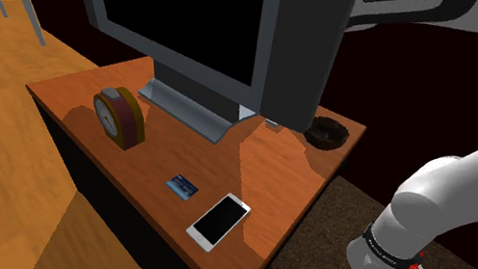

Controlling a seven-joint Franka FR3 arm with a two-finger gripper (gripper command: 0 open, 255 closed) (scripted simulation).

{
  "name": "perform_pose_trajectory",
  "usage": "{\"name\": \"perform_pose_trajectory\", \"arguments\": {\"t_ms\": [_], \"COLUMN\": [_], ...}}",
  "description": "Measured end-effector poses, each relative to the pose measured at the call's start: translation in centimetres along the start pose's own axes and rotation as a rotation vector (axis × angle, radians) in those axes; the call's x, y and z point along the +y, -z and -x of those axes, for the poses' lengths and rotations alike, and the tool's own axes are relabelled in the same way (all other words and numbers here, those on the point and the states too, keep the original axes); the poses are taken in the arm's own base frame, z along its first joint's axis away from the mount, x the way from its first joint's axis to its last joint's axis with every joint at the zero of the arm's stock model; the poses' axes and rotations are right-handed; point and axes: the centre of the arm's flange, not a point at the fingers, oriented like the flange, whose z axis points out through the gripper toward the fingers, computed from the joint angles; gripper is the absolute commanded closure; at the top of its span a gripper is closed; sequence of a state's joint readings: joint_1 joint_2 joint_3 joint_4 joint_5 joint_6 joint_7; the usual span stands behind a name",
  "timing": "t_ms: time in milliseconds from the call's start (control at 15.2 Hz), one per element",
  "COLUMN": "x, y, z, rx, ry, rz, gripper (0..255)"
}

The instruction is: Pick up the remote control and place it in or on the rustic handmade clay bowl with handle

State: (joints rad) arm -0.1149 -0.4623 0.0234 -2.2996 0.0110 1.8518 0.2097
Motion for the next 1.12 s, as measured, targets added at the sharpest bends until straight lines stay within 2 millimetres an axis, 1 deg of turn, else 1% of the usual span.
{"name": "perform_pose_trajectory", "arguments": {"t_ms": [66, 330, 462, 594, 726, 792, 858, 924, 1122], "x": [0.2, 0.7, 1.9, 2.5, 4.0, 4.3, 5.0, 5.9, 8.0], "y": [-1.0, -4.1, -5.9, -7.2, -9.0, -9.8, -10.4, -11.2, -13.9], "z": [-0.8, -5.2, -7.1, -9.1, -10.7, -11.5, -12.4, -13.5, -15.7], "rx": [-0.001, -0.003, -0.005, -0.006, -0.008, -0.008, -0.008, -0.008, -0.011], "ry": [-0.048, -0.242, -0.339, -0.436, -0.534, -0.581, -0.630, -0.679, -0.824], "rz": [0.002, 0.008, 0.011, 0.014, 0.017, 0.019, 0.020, 0.022, 0.027], "gripper": [0, 0, 0, 0, 0, 0, 0, 0, 0]}}
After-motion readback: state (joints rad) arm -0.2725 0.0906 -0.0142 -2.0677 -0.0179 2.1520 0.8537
